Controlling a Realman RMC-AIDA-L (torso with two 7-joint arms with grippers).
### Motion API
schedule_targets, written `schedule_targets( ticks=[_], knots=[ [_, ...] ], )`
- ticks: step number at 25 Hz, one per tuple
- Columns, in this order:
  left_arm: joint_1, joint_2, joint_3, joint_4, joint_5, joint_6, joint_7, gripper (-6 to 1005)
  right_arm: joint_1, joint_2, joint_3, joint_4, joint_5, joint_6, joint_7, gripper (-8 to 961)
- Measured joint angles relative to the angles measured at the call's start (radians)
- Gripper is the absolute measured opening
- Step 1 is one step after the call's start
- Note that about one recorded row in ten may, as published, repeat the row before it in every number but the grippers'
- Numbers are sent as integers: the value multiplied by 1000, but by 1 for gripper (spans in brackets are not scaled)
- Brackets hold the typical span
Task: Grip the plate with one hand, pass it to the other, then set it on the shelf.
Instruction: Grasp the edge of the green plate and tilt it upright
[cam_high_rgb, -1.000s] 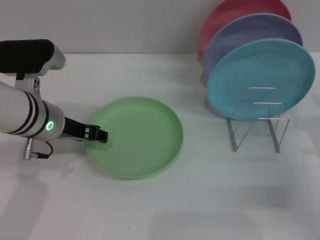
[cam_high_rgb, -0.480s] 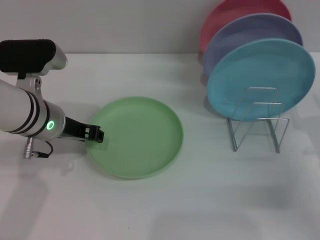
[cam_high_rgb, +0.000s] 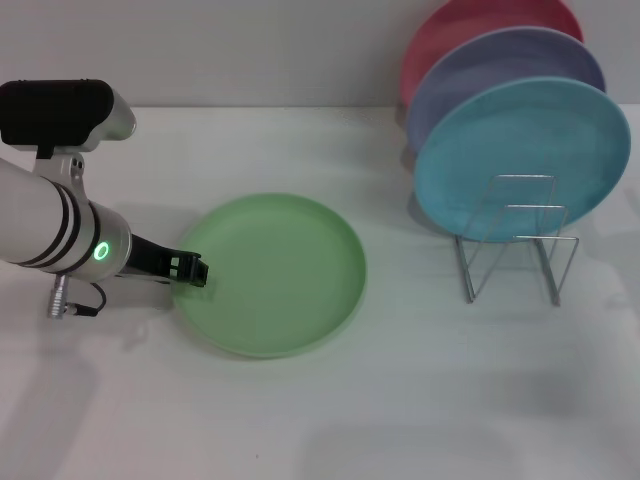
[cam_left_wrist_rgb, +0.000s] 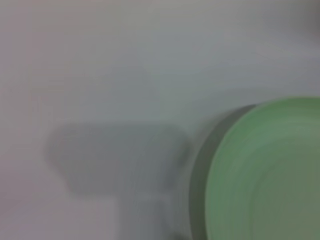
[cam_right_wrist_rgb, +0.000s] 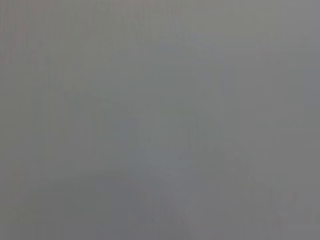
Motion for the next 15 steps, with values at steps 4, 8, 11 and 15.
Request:
schedule_targets(
  ticks=[4, 8, 11, 15],
  knots=[
    [-4, 0, 5, 7, 0, -3, 2, 398, 0, 0, -10, 0, 0, -2, 1, 689],
    [-4, 0, 11, 7, 0, -3, 2, 388, 0, 0, -12, 0, 0, -3, 1, 689],
    [-4, 0, 17, 10, 4, -3, 2, 381, 0, 0, -15, 0, 0, -3, 2, 689],
    [-5, 0, 25, 11, 5, -1, 2, 371, 0, 0, -23, 0, 0, -4, 5, 689]
  ],
)
